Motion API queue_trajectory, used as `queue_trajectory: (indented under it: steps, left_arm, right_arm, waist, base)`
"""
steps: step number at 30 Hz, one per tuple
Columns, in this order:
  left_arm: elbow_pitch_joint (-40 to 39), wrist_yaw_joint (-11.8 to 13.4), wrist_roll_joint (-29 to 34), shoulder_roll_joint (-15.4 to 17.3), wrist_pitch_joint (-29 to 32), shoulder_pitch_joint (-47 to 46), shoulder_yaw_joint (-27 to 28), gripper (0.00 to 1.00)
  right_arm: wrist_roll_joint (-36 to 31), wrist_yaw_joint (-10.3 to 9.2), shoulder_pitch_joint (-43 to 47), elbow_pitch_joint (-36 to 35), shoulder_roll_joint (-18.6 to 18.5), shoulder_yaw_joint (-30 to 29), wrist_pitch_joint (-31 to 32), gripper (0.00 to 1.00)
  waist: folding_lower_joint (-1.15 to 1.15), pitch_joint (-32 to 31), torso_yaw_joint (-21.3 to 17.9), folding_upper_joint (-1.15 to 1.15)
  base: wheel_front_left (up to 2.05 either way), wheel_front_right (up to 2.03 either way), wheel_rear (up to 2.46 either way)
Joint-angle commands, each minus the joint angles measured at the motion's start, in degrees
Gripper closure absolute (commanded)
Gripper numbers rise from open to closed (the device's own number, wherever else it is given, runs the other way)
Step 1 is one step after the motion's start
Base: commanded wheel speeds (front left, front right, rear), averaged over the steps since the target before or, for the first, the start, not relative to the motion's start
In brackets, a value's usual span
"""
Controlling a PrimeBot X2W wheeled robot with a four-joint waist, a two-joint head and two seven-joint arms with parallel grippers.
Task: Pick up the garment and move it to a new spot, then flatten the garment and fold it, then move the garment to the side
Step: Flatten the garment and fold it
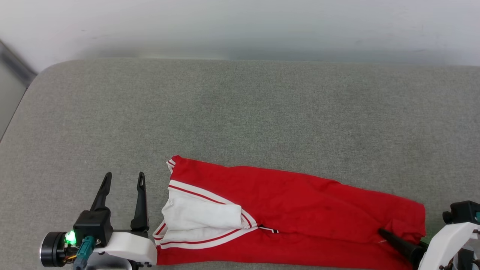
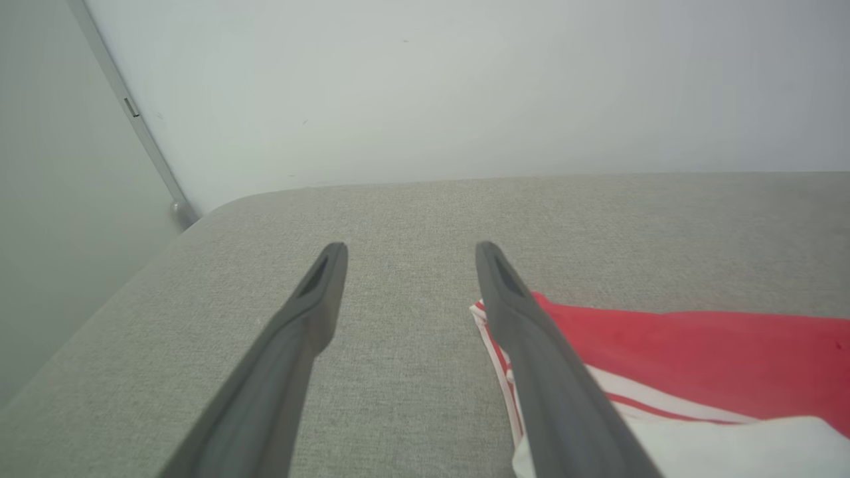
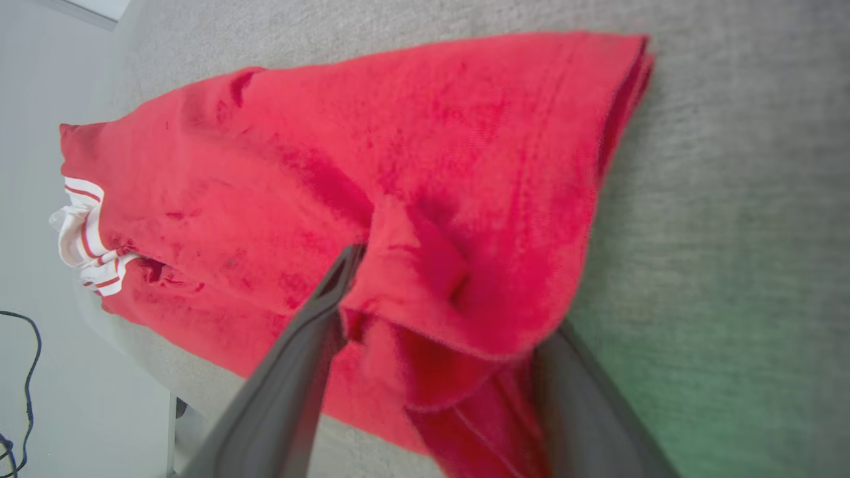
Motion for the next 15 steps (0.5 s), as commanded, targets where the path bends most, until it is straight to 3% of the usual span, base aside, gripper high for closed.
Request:
queue_trajectory:
  steps: [1,5,6,7,15]
  left_arm:
    - [0.3,-1.1,1.6,-1.4,-0.1,0.9,1.3,0.00]
    - [0.7,-3.2,4.6,-4.0,-0.1,1.1,3.8,0.00]
    - [0.8,-3.7,5.4,-4.6,-0.1,1.1,4.4,0.00]
    - [0.7,-4.1,6.1,-5.3,-0.1,1.2,5.1,0.00]
    - [0.3,-6.7,11.1,-9.3,-0.1,2.2,9.5,0.00]
  right_arm:
    - [0.2,-0.03,1.8,0.9,1.6,2.2,1.2,0.00]
    - [0.7,-0.05,0.0,2.2,2.4,3.8,1.7,0.00]
    - [0.5,-0.05,-0.5,2.3,2.4,4.2,1.4,0.67]
    - [0.3,-0.05,-1.0,2.5,2.4,4.3,0.9,1.00]
    - [1.6,-0.06,-3.3,2.8,0.0,4.4,-0.2,1.00]
  waist:
    - [0.00,0.3,0.1,0.00]
    - [0.00,0.8,0.2,0.00]
    - [0.00,1.0,0.2,0.00]
    - [0.00,1.1,0.3,0.00]
    - [0.00,0.9,0.6,0.00]
  base:
    - [0.00,0.00,0.00]
    - [0.00,0.00,0.00]
    - [0.00,0.00,0.00]
    - [0.00,0.00,0.00]
    - [0.00,0.00,0.00]
